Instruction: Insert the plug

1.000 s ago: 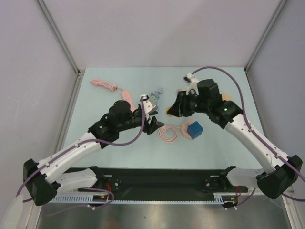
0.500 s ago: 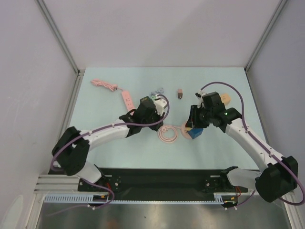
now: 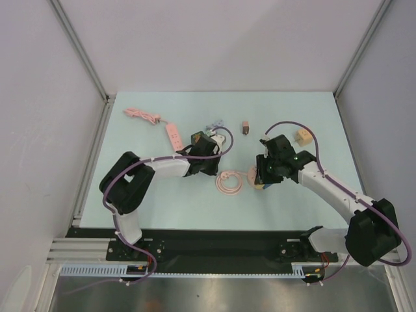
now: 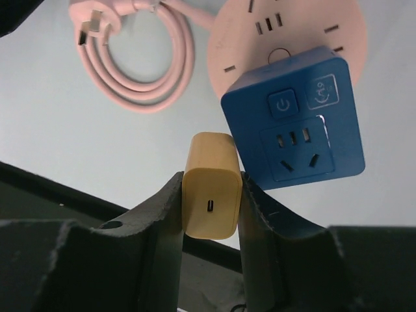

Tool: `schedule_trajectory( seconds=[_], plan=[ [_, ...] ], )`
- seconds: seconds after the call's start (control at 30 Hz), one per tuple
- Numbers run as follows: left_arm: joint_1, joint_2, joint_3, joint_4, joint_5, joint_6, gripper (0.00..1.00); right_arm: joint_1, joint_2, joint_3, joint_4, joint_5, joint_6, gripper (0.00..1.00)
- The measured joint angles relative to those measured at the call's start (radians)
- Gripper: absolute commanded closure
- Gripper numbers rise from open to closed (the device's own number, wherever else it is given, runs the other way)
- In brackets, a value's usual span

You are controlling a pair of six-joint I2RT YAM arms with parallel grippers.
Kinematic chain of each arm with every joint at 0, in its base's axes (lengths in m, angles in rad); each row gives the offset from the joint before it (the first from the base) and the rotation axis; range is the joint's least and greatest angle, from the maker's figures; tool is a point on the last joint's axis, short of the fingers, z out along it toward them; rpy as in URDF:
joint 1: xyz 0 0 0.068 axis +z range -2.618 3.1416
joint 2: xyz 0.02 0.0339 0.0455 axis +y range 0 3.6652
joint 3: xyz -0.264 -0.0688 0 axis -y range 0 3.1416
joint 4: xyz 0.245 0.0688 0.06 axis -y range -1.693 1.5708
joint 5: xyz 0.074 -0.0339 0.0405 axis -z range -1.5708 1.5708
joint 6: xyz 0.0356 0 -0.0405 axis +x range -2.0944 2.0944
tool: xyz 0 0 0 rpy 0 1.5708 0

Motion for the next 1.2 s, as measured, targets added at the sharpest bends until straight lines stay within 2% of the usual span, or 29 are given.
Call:
schedule_trajectory(
  seconds=[0.27, 0.43, 0.6, 0.63, 0.67, 0.7, 0.8, 0.87, 0.9, 1.13, 1.2],
  plan=[
    [-0.058, -0.006, -0.054, 0.083, 0.048, -0.072, 0.95, -0.072, 0.014, -0.007, -0.014, 0.113, -0.035, 1.00],
    [-0.135, -0.069, -0.166, 0.156, 0.067, -0.154, 0.93, -0.134, 0.014, -0.006, -0.027, 0.148, -0.058, 1.00],
    [-0.228, -0.085, -0.217, 0.227, 0.092, -0.237, 0.93, -0.177, 0.028, 0.027, -0.066, 0.163, -0.066, 1.00],
    [-0.240, -0.090, -0.223, 0.237, 0.093, -0.251, 0.92, -0.173, 0.028, 0.040, -0.076, 0.163, -0.064, 1.00],
    [-0.251, -0.103, -0.230, 0.240, 0.095, -0.264, 0.86, -0.164, 0.028, 0.054, -0.084, 0.163, -0.061, 1.00],
    [-0.257, -0.121, -0.235, 0.236, 0.091, -0.274, 0.83, -0.146, 0.028, 0.074, -0.091, 0.165, -0.054, 1.00],
    [-0.257, -0.222, -0.242, 0.201, 0.039, -0.291, 0.80, -0.079, 0.029, 0.137, -0.099, 0.168, -0.015, 1.00],
    [-0.255, -0.314, -0.242, 0.170, -0.012, -0.288, 0.71, -0.035, 0.042, 0.181, -0.097, 0.177, 0.023, 1.00],
    [-0.254, -0.369, -0.242, 0.150, -0.040, -0.284, 0.69, -0.019, 0.056, 0.206, -0.098, 0.185, 0.041, 1.00],
    [-0.230, -0.665, -0.229, -0.005, -0.145, -0.227, 0.68, 0.006, 0.299, 0.396, -0.105, 0.274, 0.122, 1.00],
    [-0.227, -0.723, -0.229, -0.061, -0.169, -0.198, 0.55, 0.005, 0.359, 0.429, -0.113, 0.296, 0.141, 1.00]
  ],
)
